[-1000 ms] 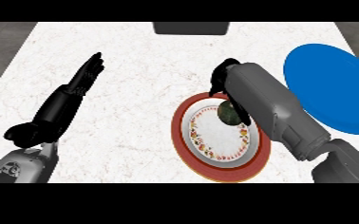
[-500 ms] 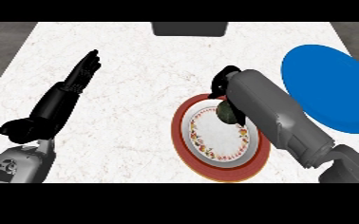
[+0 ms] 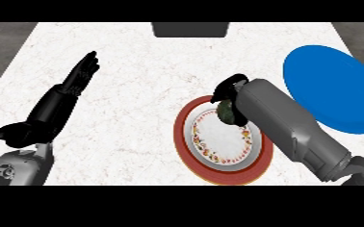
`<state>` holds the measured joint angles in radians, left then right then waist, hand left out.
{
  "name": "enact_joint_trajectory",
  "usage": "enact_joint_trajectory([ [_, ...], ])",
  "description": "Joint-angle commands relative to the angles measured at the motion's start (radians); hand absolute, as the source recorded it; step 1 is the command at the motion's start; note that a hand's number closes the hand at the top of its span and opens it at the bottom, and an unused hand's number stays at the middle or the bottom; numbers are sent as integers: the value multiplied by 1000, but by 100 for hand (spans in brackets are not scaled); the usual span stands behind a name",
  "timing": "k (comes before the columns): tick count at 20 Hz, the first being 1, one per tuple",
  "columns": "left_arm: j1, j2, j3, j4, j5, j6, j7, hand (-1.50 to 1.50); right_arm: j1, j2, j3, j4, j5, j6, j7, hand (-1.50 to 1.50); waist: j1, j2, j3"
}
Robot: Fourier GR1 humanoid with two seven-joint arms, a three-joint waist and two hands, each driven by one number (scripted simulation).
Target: Pick the squash from the plate and place it in the plate
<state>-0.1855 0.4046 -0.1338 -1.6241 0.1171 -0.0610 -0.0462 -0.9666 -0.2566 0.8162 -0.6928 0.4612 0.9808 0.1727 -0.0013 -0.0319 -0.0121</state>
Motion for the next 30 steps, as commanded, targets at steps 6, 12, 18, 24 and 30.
enact_joint_trajectory([
  [6, 80, 12, 48, 6, 3, 36, 11, 0, 199, -8, -73, -279, 143, -662, 205, 150, -131, -35, 17],
  [12, 89, 29, 76, -19, 17, 37, 30, 0, 337, -82, -65, -581, 261, -905, 316, 150, -146, -29, 14],
  [18, 123, 23, 67, -27, -4, 41, 0, 0, 506, -166, -41, -967, 355, -976, 495, 150, -132, -14, 11],
  [24, 128, 43, 67, -75, 16, 1, 13, 0, 686, -334, -96, -1377, 434, -956, 690, 150, -92, 2, 11],
  [30, 66, 8, 45, -33, -1, -16, 0, 0, 902, -515, -234, -1671, 511, -964, 767, 150, -42, 25, 12],
])
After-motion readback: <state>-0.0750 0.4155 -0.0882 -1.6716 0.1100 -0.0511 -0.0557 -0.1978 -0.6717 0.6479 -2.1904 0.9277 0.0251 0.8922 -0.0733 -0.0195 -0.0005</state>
